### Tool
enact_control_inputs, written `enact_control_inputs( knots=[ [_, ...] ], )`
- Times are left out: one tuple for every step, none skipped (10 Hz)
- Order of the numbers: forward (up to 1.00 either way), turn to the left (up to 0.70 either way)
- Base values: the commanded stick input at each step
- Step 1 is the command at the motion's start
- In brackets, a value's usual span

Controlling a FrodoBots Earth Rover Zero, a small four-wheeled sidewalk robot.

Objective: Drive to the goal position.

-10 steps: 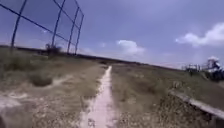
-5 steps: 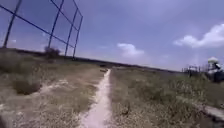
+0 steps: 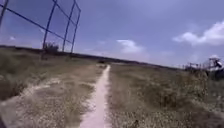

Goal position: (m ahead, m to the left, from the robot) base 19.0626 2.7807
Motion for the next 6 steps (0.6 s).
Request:
enact_control_inputs(
  knots=[
    [0.70,0.00],
    [0.70,0.00],
    [0.70,0.00],
    [0.70,0.00],
    [0.70,0.00],
    [0.70,0.00]
  ],
)
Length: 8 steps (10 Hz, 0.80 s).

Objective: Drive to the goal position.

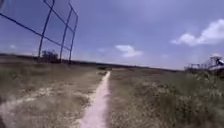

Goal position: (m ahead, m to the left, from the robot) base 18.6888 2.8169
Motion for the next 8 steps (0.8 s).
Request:
enact_control_inputs(
  knots=[
    [0.70,0.00],
    [0.70,0.00],
    [0.70,0.00],
    [0.70,0.00],
    [0.70,0.00],
    [0.70,0.00],
    [0.70,0.00],
    [0.70,0.00]
  ],
)
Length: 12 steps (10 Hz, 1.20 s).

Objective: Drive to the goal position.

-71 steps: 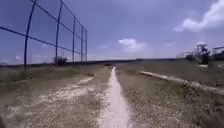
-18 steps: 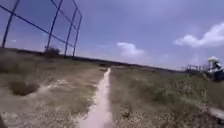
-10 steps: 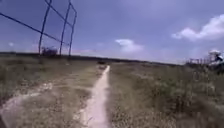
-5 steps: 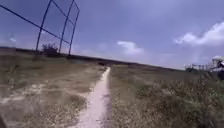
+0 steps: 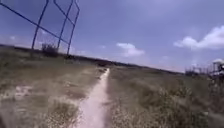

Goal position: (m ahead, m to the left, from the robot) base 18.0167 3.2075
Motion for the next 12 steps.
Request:
enact_control_inputs(
  knots=[
    [0.70,0.00],
    [0.70,0.00],
    [0.70,0.00],
    [0.70,0.00],
    [0.70,0.00],
    [0.70,0.00],
    [0.70,0.00],
    [0.70,0.00],
    [0.70,0.00],
    [0.70,0.00],
    [0.70,0.00],
    [0.70,0.00]
  ],
)
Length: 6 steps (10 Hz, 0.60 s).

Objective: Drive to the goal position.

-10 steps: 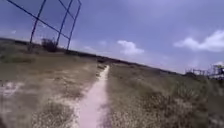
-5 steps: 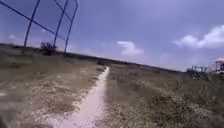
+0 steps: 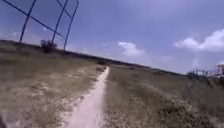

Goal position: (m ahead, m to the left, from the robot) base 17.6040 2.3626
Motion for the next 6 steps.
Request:
enact_control_inputs(
  knots=[
    [0.70,0.00],
    [0.70,0.00],
    [0.70,0.00],
    [0.70,0.00],
    [0.70,0.00],
    [0.70,0.00]
  ],
)
